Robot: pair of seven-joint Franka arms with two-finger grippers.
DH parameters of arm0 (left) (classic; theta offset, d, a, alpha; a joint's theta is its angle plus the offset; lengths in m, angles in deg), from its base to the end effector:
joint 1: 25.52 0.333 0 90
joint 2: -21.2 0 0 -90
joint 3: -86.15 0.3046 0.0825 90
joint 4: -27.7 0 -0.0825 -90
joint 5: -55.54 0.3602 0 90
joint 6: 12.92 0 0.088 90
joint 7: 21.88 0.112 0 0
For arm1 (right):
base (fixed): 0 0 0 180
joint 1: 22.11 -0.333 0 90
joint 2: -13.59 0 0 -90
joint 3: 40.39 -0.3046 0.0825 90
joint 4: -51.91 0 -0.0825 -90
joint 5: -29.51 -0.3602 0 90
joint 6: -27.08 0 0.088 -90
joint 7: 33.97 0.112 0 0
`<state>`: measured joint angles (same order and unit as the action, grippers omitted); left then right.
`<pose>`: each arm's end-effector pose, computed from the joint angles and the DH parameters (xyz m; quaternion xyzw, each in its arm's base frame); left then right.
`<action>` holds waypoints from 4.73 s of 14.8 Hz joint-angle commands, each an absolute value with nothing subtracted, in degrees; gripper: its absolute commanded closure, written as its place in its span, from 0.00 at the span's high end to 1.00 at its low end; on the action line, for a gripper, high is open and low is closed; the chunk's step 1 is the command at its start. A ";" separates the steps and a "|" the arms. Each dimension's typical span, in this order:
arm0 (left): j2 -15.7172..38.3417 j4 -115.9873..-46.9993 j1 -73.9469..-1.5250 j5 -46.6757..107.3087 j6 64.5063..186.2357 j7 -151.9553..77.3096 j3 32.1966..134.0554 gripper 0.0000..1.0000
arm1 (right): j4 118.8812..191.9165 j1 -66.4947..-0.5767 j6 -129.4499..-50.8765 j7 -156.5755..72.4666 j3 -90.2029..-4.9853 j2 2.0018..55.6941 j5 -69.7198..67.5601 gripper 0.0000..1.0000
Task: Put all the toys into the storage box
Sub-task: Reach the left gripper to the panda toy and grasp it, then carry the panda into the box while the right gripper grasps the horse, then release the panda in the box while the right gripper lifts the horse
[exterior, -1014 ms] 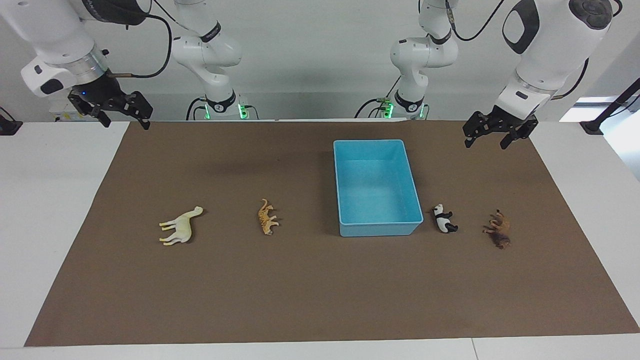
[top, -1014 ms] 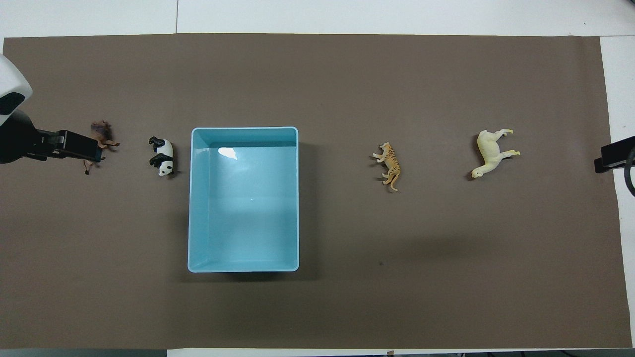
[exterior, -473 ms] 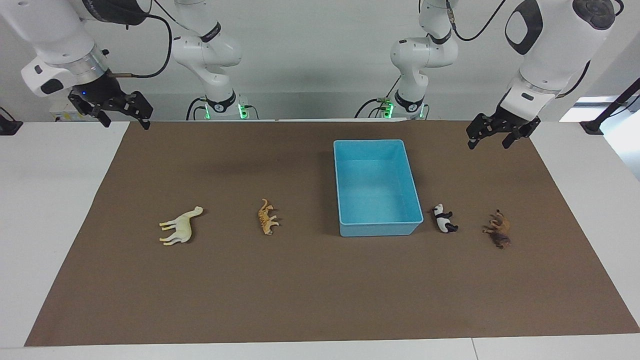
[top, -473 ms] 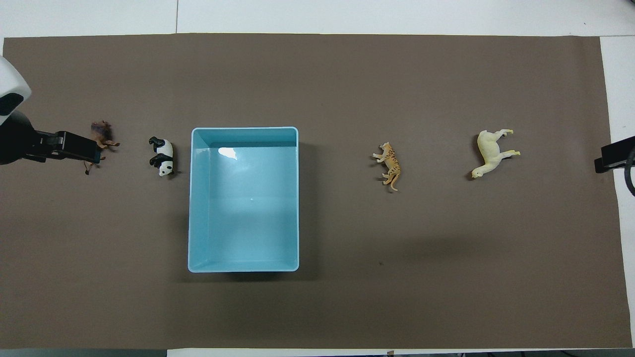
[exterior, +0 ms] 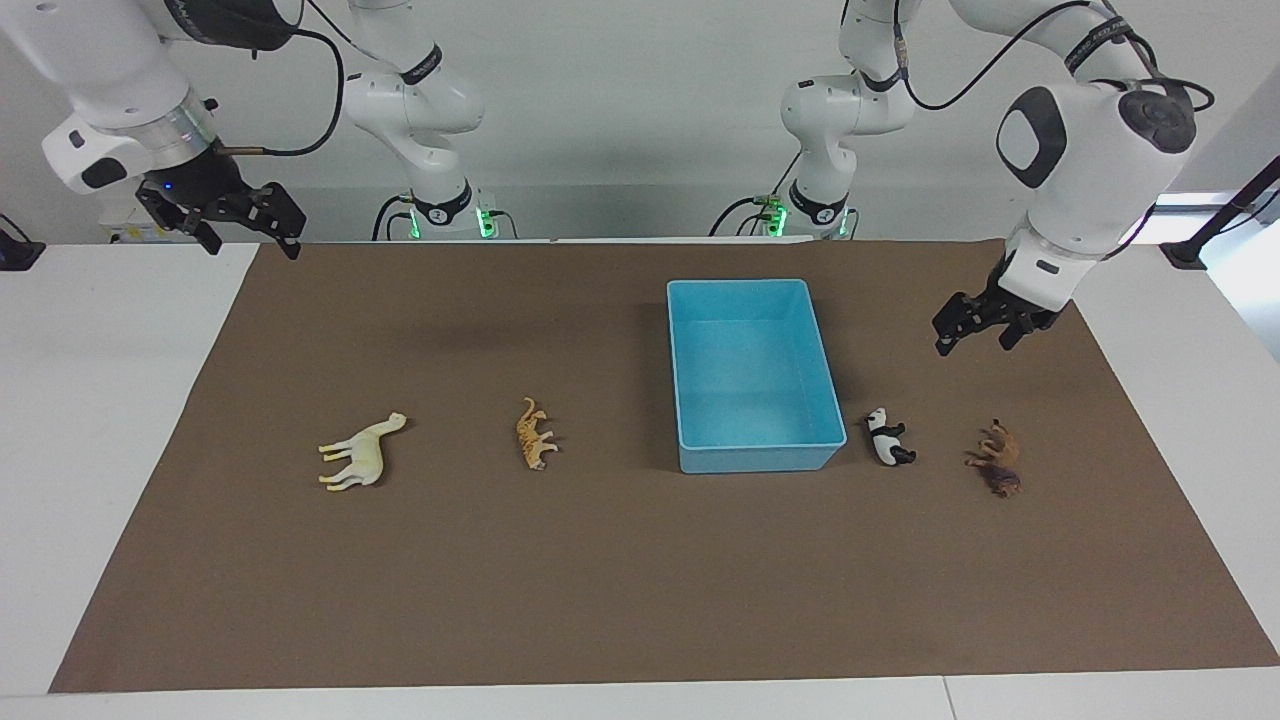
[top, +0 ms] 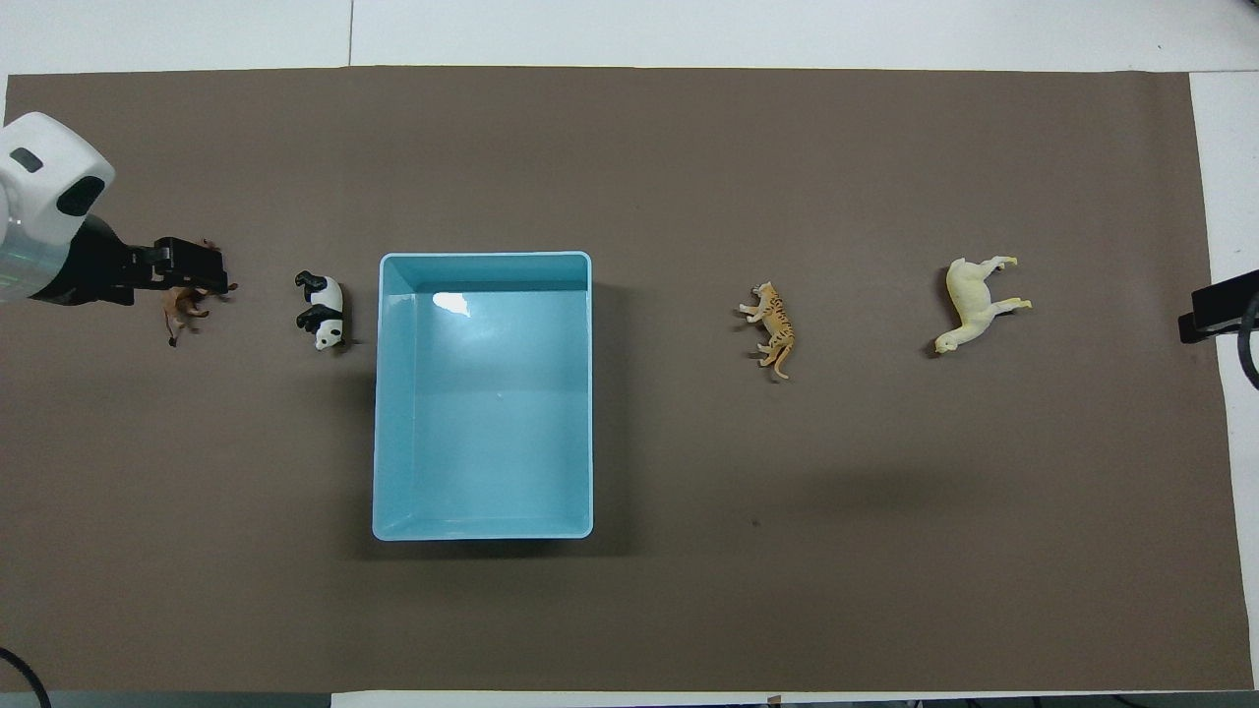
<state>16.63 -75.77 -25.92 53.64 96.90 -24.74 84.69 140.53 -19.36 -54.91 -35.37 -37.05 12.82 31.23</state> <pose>0.5656 -0.0205 0.4878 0.9996 0.0142 0.0148 0.0173 0.5081 -0.0581 0.6143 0.9977 -0.0422 -0.0520 0.0112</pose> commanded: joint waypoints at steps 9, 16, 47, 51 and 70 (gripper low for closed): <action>14.17 -92.79 -26.13 53.61 117.93 -25.66 84.57 1.00 | 141.03 -17.98 -53.42 -34.58 -37.23 12.36 31.36 1.00; 7.41 -91.48 -26.92 53.43 126.72 -30.76 84.40 1.00 | 140.94 -17.89 -53.42 -34.50 -37.23 12.36 31.36 1.00; 6.87 -65.44 -38.40 48.77 89.99 -64.28 82.02 0.05 | 164.41 -21.85 -110.37 -48.21 -37.84 32.49 30.39 1.00; 12.04 -78.35 -44.67 48.77 98.13 -67.15 81.93 0.08 | 165.90 -21.85 -113.27 -48.29 -37.84 33.28 30.39 1.00; 10.66 -82.68 -19.65 55.45 112.38 -20.94 82.29 1.00 | 165.39 -22.46 -115.39 -46.80 -37.93 33.81 30.39 0.00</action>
